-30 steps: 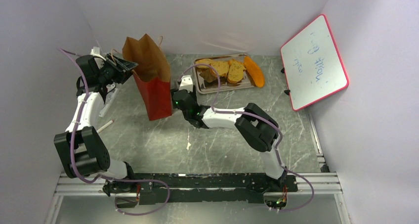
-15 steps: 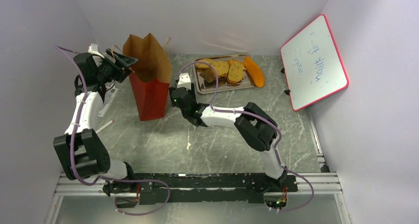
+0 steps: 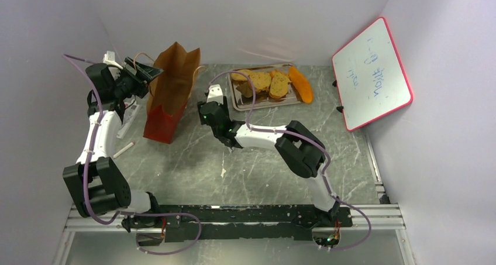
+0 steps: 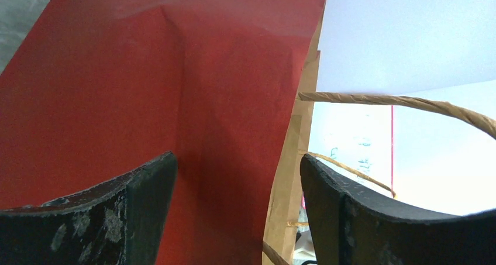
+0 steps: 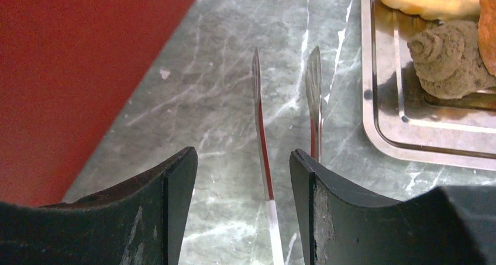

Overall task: Take the fake bread out of the paper bag
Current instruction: Adjust the paper bag at the center of the board.

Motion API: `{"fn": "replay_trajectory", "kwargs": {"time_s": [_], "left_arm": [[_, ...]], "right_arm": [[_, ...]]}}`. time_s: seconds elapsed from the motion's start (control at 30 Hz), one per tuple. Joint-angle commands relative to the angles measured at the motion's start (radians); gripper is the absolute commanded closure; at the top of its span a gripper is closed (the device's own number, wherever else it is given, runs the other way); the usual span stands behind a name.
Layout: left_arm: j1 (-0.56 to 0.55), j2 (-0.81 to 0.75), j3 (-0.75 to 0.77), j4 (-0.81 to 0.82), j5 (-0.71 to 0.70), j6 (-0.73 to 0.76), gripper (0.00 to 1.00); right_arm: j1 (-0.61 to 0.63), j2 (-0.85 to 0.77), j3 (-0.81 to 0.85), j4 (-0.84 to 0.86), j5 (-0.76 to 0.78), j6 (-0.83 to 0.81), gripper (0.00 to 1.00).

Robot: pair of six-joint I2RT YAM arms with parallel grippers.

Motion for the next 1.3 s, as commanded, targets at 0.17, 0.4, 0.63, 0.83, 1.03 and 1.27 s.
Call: {"fn": "replay_trajectory", "kwargs": {"time_s": [0.17, 0.4, 0.63, 0.83, 1.03, 1.27], "left_arm": [[-0.06, 0.042, 0.011, 0.081, 0.021, -0.077, 0.19], [-0.136, 0.09, 0.063, 0.094, 0.001, -0.114, 0.19], [-0.162, 0.119, 0.077, 0.133, 0.003, -0.159, 0.2], [-0.171, 0.128, 0.033, 0.255, -0.019, -0.283, 0.2], [-0.191, 0.175, 0.065, 0.343, -0.026, -0.39, 0.22], [-0.221, 0.141, -0.017, 0.32, -0.15, -0.423, 0.23]], "right_arm": [[-0.012, 0.026, 0.14, -0.016, -0.01, -0.035, 0.36], [-0.039, 0.061, 0.255, -0.071, -0.048, -0.041, 0.35], [-0.066, 0.083, 0.311, -0.088, -0.07, -0.045, 0.35], [-0.111, 0.078, 0.34, -0.106, -0.087, -0.051, 0.35], [-0.127, 0.111, 0.44, -0.155, -0.093, -0.083, 0.34], [-0.146, 0.115, 0.455, -0.191, -0.1, -0.071, 0.33]]}}
